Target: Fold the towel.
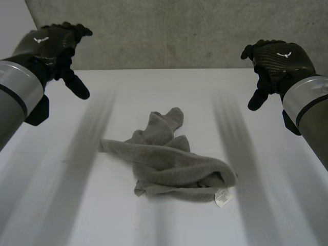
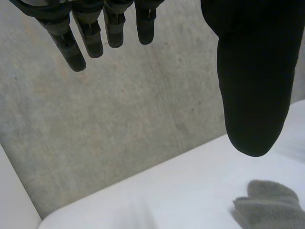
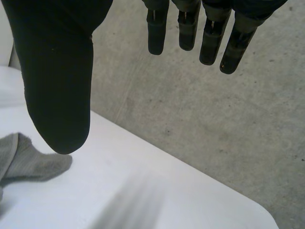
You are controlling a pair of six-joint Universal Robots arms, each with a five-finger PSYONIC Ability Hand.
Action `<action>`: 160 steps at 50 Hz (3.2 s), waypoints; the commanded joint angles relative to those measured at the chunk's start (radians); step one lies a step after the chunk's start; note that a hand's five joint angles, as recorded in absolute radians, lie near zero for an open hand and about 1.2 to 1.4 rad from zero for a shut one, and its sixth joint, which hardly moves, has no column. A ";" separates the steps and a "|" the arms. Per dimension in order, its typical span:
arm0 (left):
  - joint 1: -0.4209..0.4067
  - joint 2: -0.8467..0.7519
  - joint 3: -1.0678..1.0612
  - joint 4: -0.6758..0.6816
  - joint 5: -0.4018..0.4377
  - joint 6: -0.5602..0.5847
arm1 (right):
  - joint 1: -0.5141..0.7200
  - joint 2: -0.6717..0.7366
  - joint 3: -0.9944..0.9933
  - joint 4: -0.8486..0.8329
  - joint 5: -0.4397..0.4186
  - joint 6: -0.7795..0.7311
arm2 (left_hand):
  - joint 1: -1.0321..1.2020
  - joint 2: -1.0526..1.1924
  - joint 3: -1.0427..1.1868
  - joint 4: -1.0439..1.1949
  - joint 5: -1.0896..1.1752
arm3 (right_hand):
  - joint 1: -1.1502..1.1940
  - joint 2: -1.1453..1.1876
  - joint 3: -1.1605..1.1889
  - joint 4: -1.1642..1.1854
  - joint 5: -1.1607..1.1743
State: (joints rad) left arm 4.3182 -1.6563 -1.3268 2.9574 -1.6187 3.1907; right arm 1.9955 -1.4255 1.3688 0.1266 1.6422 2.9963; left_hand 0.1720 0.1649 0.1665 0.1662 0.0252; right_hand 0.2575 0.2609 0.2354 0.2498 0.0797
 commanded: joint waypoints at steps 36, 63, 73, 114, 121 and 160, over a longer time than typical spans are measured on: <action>0.022 -0.490 0.058 0.192 0.232 0.285 | 0.043 0.395 -0.071 0.160 -0.188 0.214 | 1.224 1.231 1.230 1.230 1.196 | 1.139 1.135 1.161 1.146 1.142; 0.035 -0.481 -0.038 0.164 0.214 0.290 | 0.058 0.413 0.023 0.136 -0.182 0.213 | 1.192 1.199 1.198 1.198 1.164 | 0.250 0.247 0.272 0.258 0.253; 0.034 -0.485 0.039 0.176 0.215 0.291 | 0.069 0.435 -0.051 0.027 -0.185 0.152 | 1.224 1.231 1.230 1.230 1.196 | 1.139 1.135 1.161 1.146 1.142; 0.040 -0.447 -0.275 0.411 0.160 0.623 | 0.063 0.554 -0.043 -0.210 -0.150 -0.358 | 1.224 1.231 1.230 1.230 1.196 | 1.139 1.135 1.161 1.146 1.142; 0.041 -0.335 -0.313 0.410 0.161 0.626 | 0.055 0.493 -0.025 -0.145 -0.151 -0.223 | 1.224 1.231 1.230 1.230 1.196 | 0.553 0.550 0.575 0.561 0.557; 0.055 -0.267 -0.321 0.390 0.165 0.568 | -0.132 0.514 0.069 -0.265 -0.223 -0.086 | 1.224 1.231 1.230 1.230 1.196 | 0.474 0.470 0.496 0.481 0.477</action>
State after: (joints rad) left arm 4.3747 -1.9237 -1.6491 3.3471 -1.4541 3.7676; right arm 1.8558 -0.9206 1.4262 -0.0741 1.4201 2.9259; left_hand 1.2019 1.2178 1.2163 1.2192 1.0395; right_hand 0.7529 0.7455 0.7495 0.7480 0.5437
